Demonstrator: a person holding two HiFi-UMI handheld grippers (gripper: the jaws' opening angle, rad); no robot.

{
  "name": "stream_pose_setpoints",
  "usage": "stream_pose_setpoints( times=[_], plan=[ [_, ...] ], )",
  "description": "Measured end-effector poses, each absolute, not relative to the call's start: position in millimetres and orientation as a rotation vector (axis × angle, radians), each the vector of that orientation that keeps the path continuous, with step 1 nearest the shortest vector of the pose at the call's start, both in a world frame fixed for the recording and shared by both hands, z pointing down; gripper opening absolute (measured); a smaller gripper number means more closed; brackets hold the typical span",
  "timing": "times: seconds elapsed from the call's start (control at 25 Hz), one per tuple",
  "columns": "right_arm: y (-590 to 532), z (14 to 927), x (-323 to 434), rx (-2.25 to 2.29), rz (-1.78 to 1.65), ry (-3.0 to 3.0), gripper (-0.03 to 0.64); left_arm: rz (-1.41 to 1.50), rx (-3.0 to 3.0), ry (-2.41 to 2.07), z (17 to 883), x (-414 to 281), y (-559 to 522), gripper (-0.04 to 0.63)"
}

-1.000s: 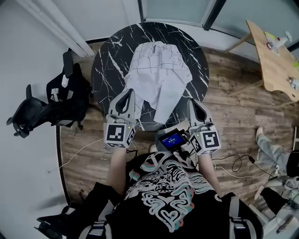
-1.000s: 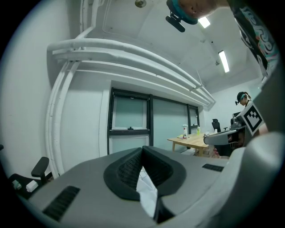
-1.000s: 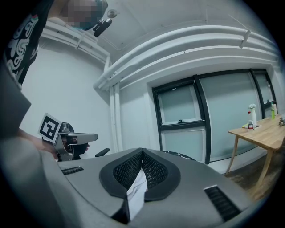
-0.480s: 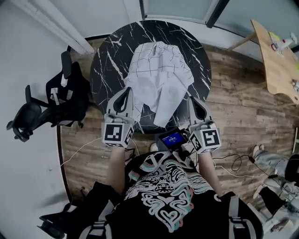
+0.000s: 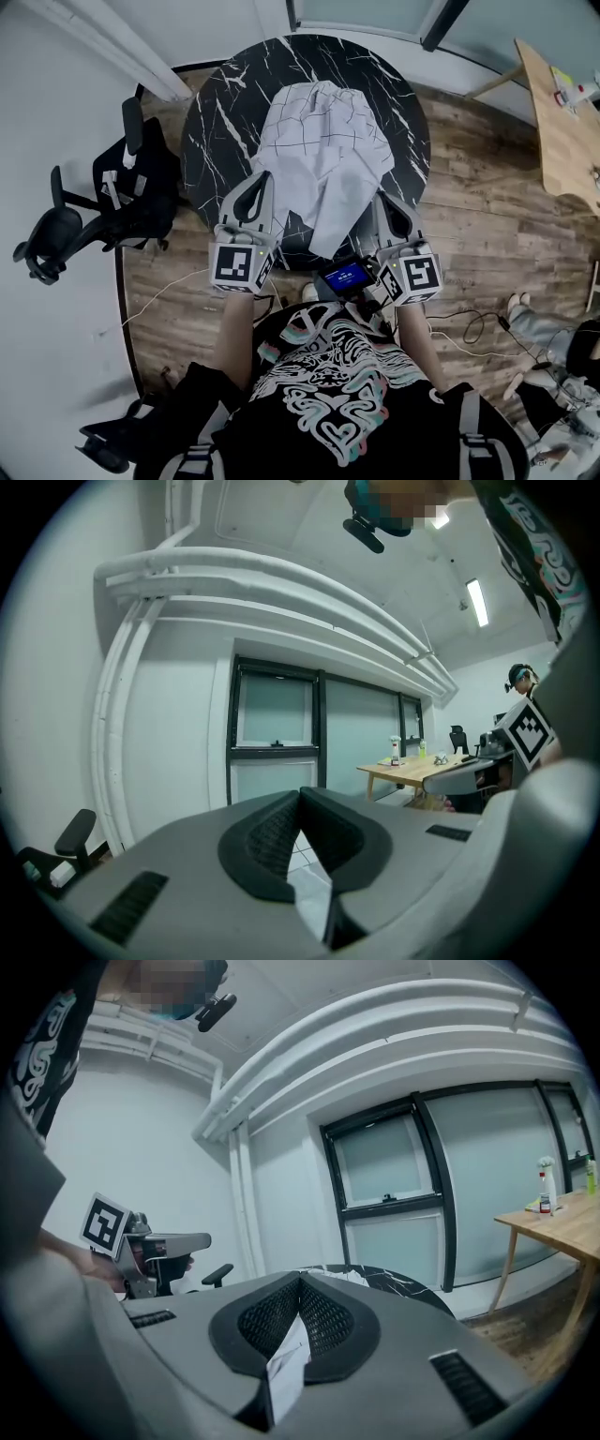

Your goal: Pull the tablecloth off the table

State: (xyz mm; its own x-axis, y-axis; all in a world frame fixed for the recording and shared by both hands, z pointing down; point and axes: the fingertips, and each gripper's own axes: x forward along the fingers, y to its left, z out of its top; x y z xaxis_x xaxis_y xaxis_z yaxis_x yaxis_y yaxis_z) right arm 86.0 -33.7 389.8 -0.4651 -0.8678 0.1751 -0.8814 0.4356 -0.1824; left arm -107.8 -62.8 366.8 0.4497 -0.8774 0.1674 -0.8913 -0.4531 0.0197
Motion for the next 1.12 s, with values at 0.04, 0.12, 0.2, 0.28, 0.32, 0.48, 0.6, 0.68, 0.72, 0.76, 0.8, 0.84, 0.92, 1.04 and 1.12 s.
stream_pose_setpoints(
  times=[0.04,0.12,0.2,0.28,0.32,0.48,0.6,0.68,0.72,0.76,0.8,0.84,0.92,1.04,1.12],
  plan=[
    [-35,391,85,1.589,0.386,-2.614,0.028,0.203,2.583,-1.58,368,-107,-65,0.02],
    [-39,394,85,1.583,0.39,-2.609,0.028,0.205,2.578,-1.577,371,-106,-68,0.021],
    [-44,398,86,1.577,0.401,-2.6,0.028,0.209,2.57,-1.573,375,-105,-72,0.021],
    [-49,403,88,1.566,0.427,-2.593,0.028,0.217,2.562,-1.574,379,-106,-76,0.021],
    [-51,405,89,1.563,0.44,-2.589,0.028,0.223,2.557,-1.581,381,-106,-79,0.021],
    [-60,416,94,1.557,0.476,-2.565,0.028,0.242,2.531,-1.608,391,-107,-86,0.018],
    [-65,424,97,1.556,0.499,-2.559,0.028,0.256,2.524,-1.605,398,-105,-91,0.018],
    [-70,425,97,1.555,0.508,-2.563,0.028,0.266,2.518,-1.615,400,-105,-95,0.018],
    [-72,426,98,1.556,0.514,-2.562,0.028,0.271,2.516,-1.621,401,-105,-98,0.019],
    [-75,427,99,1.558,0.521,-2.559,0.028,0.274,2.515,-1.627,401,-104,-101,0.019],
    [-78,428,100,1.561,0.526,-2.556,0.028,0.277,2.516,-1.632,401,-104,-104,0.02],
    [-81,428,100,1.561,0.53,-2.555,0.028,0.28,2.518,-1.636,400,-104,-107,0.02],
    [-86,428,100,1.547,0.534,-2.558,0.028,0.287,2.528,-1.647,398,-103,-113,0.02],
    [-94,429,99,1.524,0.534,-2.558,0.028,0.304,2.527,-1.653,401,-103,-121,0.02],
    [-100,430,102,1.53,0.541,-2.551,0.028,0.314,2.51,-1.647,407,-103,-126,0.021]
  ],
)
